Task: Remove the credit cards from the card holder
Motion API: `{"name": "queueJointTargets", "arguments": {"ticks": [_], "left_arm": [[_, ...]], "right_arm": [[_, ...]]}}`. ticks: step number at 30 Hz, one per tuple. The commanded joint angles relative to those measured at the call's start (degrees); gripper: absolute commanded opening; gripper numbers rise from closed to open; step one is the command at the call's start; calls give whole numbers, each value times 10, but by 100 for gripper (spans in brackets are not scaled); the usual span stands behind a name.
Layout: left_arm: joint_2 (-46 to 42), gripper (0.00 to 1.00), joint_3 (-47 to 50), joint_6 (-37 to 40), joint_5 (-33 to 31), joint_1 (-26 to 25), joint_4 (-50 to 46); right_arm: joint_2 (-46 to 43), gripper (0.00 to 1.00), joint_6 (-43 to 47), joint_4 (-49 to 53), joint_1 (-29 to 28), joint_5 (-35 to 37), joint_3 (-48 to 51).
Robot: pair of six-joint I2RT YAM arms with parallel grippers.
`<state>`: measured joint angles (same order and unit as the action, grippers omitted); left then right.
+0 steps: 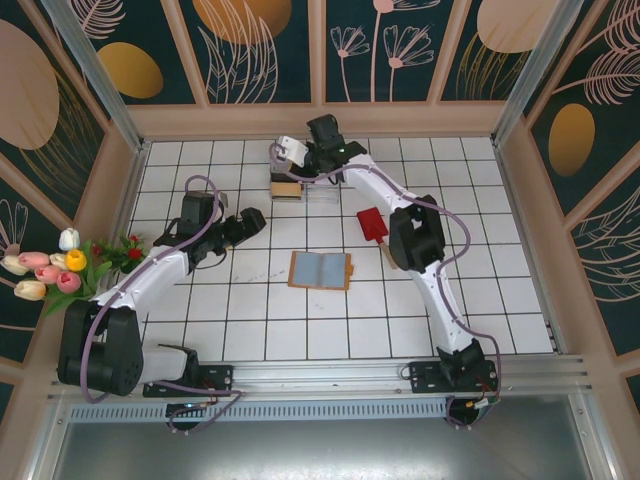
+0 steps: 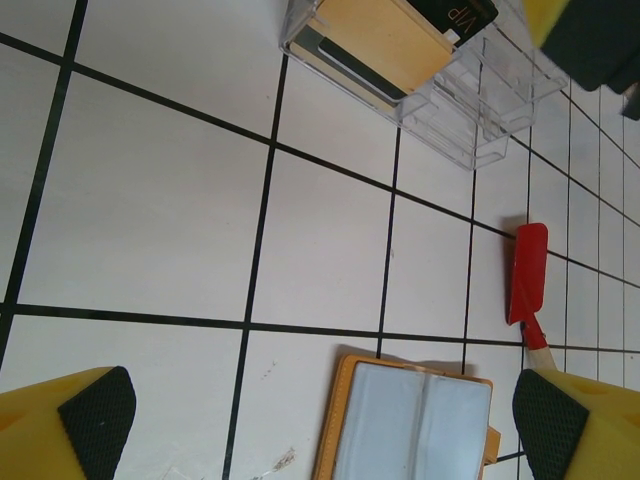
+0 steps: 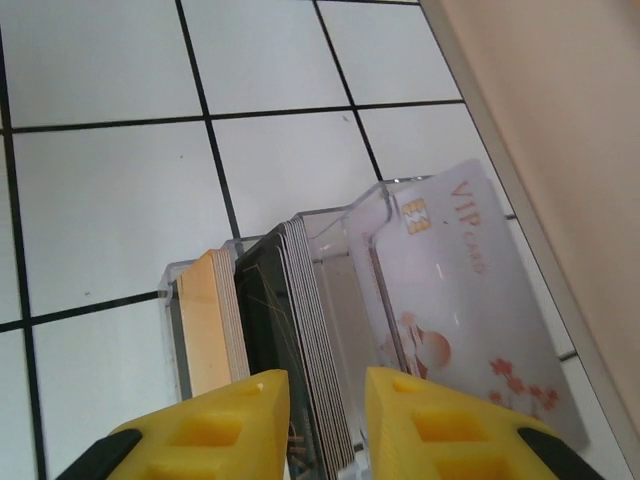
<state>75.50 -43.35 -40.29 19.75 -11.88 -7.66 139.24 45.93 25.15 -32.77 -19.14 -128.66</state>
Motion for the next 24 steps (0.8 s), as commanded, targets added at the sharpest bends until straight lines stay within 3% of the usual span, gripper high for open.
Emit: {"name": "queueJointTargets", "arguments": {"ticks": [1,8,11,14,17,24], "left_arm": [[-2,99,10,18,16,4,9],[-9,98,28,18,43,3,28],[-11,99,38,16,54,3,38],[-12,98,46,13,62,1,46],[-12,98,50,12,65,-3,51],[9,90,48,-14,45,-49,57]], "right_arm": [[-110,27,-111,-54,-3,24,63],[-297,30,-261,-187,-14,61,328],[-393,36,-352,-265,-15,31,462],[-475,42,-458,-324,-21,44,573],[-527,49,-576,-291,-24,93,627],[-594,50,-766,-222,-38,116,748]]}}
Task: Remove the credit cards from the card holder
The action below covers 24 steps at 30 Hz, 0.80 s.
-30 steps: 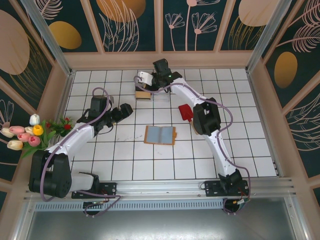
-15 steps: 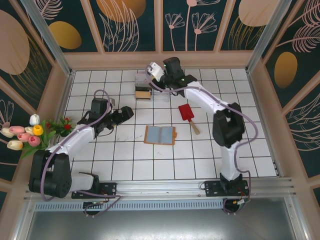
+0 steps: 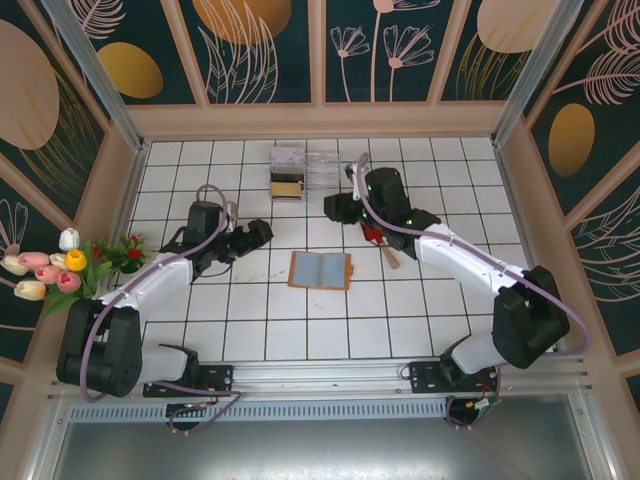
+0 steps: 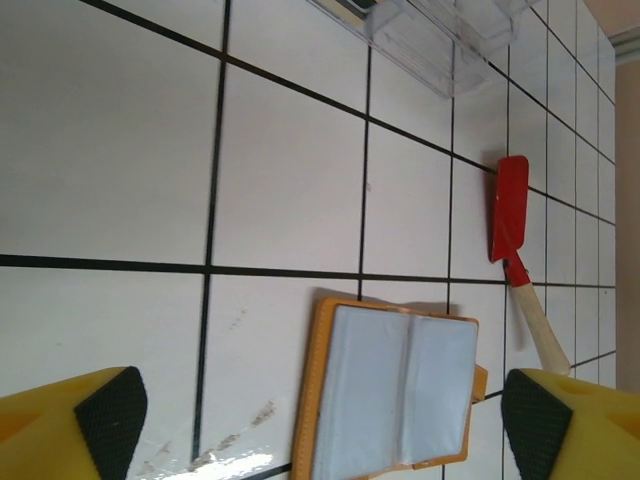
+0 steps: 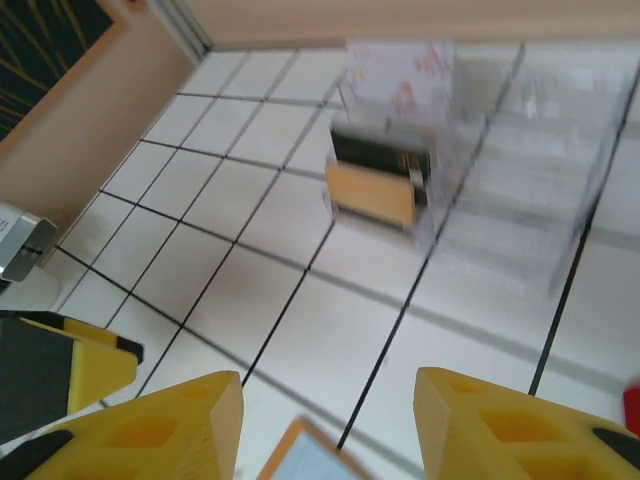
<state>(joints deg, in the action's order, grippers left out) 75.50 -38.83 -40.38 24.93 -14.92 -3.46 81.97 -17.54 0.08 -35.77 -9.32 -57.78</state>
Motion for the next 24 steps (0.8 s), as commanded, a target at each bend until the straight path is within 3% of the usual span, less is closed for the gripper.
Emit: {"name": "queueJointTargets", "arguments": {"ticks": [1,8,19,24], "left_arm": [[14,87,3,-21,-10,-29,20],[67,65,-20,-70,-32,-93,17],[111,56,-56,-75,-80,-165,-11],[116,51,-54,-75,-96,-182,-16]], "right_arm": [[-24,50,-162,38,-8,20,52],[1,48,-278,50,-22,-10,115],[79,45,-327,66,-73,3,94],[96,45,-327,41,-70,-29,121]]}}
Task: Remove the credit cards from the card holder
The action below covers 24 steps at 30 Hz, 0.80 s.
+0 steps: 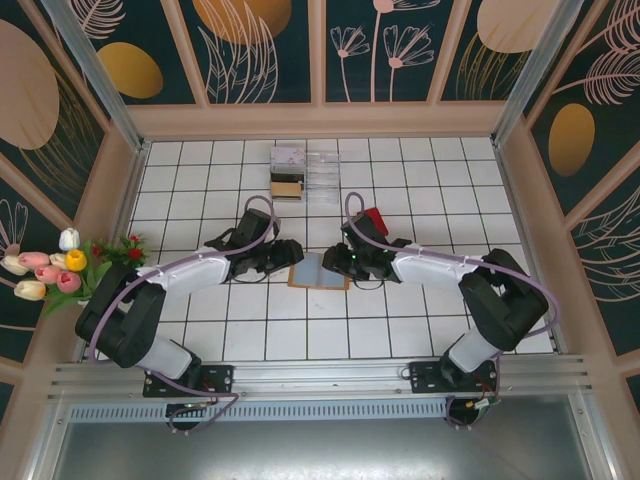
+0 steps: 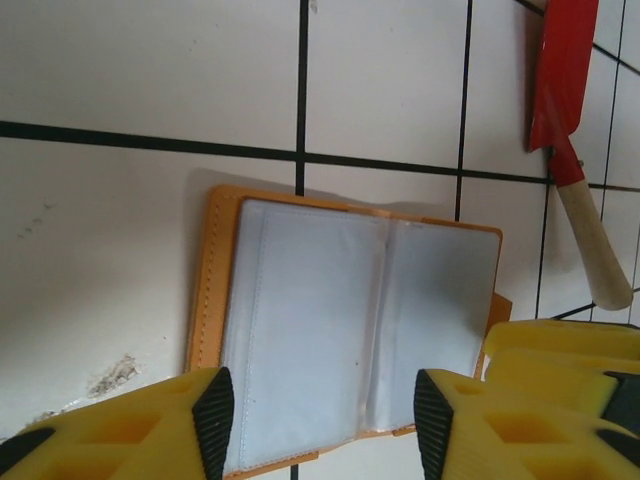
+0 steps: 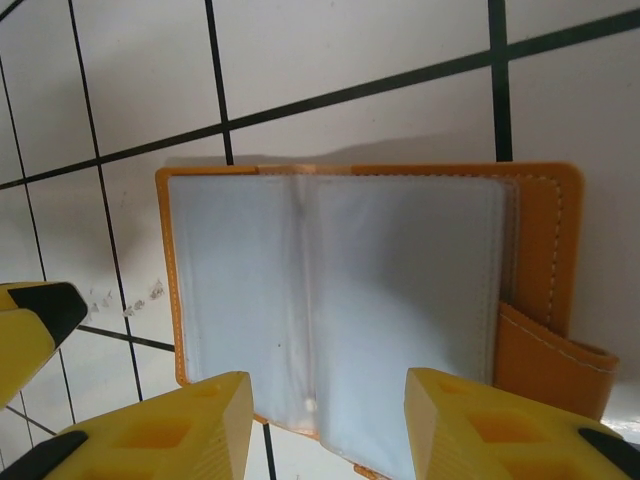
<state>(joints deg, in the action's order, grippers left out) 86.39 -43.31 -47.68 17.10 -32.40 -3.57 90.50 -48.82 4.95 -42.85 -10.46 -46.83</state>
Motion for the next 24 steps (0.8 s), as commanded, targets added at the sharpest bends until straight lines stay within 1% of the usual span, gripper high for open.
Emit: {"name": "queueJointTargets", "arguments": {"ticks": [1,4,13,19,21,24], "left_arm": [[9,51,-8,-3,-17,-8,-13],[14,48,-6,-3,-13,-12,-8],[41,37,-13,-9,-11,-18,5],[54,26,-8,-15,-4,-19,17],[52,24,-8,-15,-6,-18,19],[53,25,-11,-15,-8,-19,17]], "right_arm": [[15,45,-14,-7,1,-18,13],[23,45,-10,-6,0,-19,13],[51,45,-4,-7,1,-13,10],[59,45,4,-1,1,-11,9],[59,45,5,0,2,-11,8],[62,45,7,4,1,-9,7]]}}
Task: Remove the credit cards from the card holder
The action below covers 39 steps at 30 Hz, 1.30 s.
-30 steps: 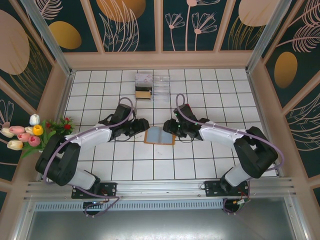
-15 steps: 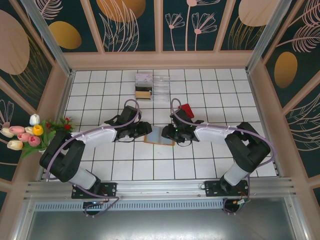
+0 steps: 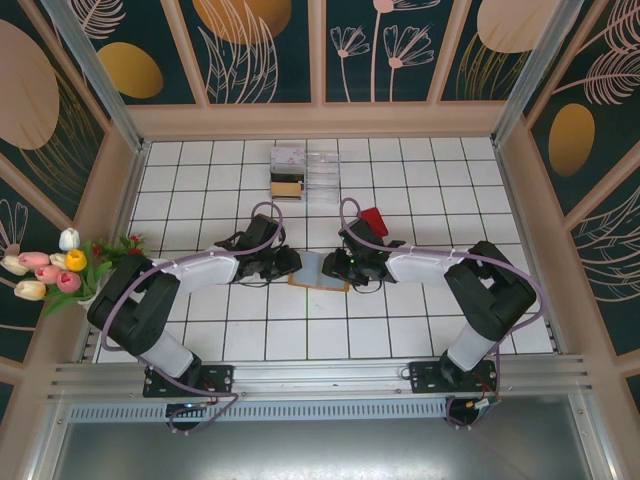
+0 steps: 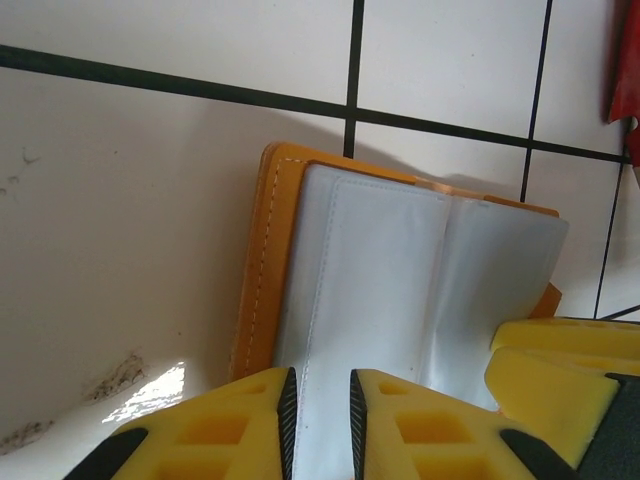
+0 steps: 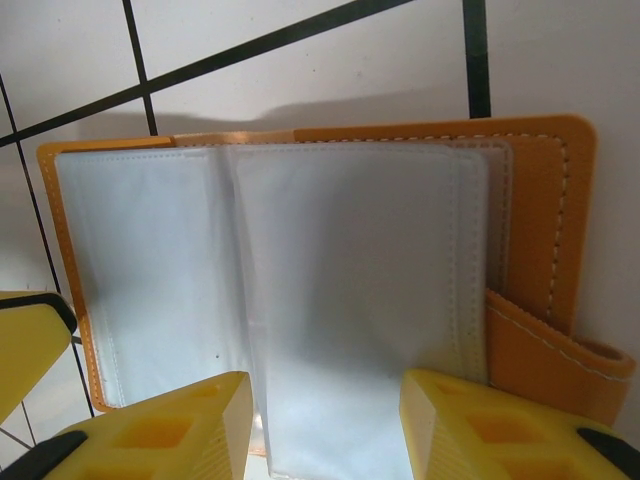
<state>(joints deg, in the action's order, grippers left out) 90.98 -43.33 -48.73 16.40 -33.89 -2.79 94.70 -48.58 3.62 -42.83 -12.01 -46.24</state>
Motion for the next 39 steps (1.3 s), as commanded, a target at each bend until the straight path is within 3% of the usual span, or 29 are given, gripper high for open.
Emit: {"name": "queueJointTargets", "arguments": {"ticks": [1,5,8,14,20,39], "left_arm": [[10,27,-11,-4,-1,-4,8],[17,32,-11,-2,-30,-4,-12],[25,34,-7,-3,-19,-3,-1],[46,26,-5,-5,37,-3,35],[38,18,2,-5,54,-3,58],[55,8,19,-28,132,-3,136]], "right_arm": [[20,45,6,19,1,7,2],[22,45,8,21,2,8,1],[24,45,8,21,1,8,3],[30,45,8,21,1,3,2],[36,45,10,23,1,1,1],[21,38,12,21,1,3,-2]]}}
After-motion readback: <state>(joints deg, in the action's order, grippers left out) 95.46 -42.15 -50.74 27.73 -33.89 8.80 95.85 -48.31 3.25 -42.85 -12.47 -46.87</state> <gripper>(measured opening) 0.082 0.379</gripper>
